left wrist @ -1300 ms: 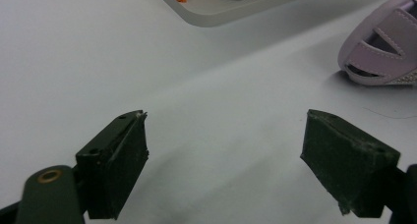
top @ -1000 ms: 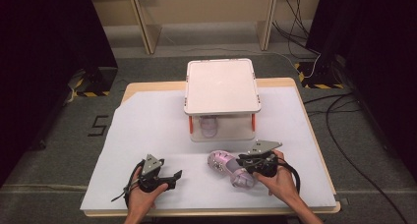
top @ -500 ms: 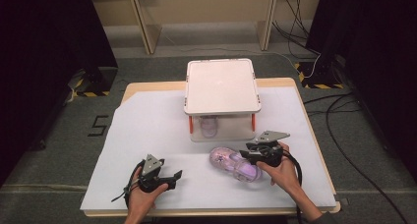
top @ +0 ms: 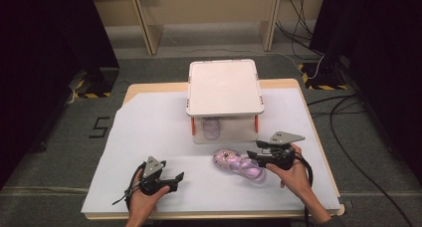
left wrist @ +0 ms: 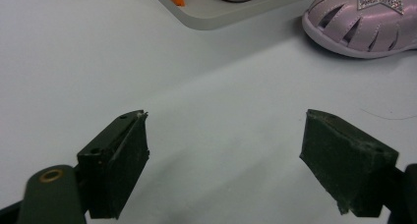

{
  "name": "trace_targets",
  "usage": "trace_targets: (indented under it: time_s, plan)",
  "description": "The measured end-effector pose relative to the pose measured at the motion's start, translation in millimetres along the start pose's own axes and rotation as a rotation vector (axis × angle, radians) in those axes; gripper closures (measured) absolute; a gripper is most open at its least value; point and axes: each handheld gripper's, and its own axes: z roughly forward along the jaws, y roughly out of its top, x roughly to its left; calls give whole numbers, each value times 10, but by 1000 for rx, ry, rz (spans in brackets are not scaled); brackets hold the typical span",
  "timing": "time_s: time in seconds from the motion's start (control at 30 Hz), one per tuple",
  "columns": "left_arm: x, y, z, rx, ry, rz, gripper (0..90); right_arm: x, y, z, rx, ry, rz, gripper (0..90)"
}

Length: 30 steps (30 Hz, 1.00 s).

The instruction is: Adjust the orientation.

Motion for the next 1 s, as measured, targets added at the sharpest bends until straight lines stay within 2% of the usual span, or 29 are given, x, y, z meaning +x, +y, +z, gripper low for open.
trace_targets:
  time_s: [0.07, 0.13, 0.4, 0.67, 0.83, 1.0]
  plan:
    - [-3, 2, -2, -2, -2, 1, 172, 36, -3, -49, -15, -7, -30, 443]
    - [-2, 2, -4, -4, -1, -2, 172, 57, -11, -68, -12, 0, -41, 445]
    - [17, 2, -3, -2, 8, -11, 173, 155, -58, -94, 26, -4, -183, 433]
    - [20, 9, 12, -2, 7, -17, 173, 184, -116, -14, 67, 32, -227, 398]
    - [14, 1, 23, 6, 5, -14, 174, 205, -136, 68, 76, 39, -243, 387]
    - [8, 1, 23, 6, 4, -10, 174, 276, -112, 166, 94, 37, -290, 390]
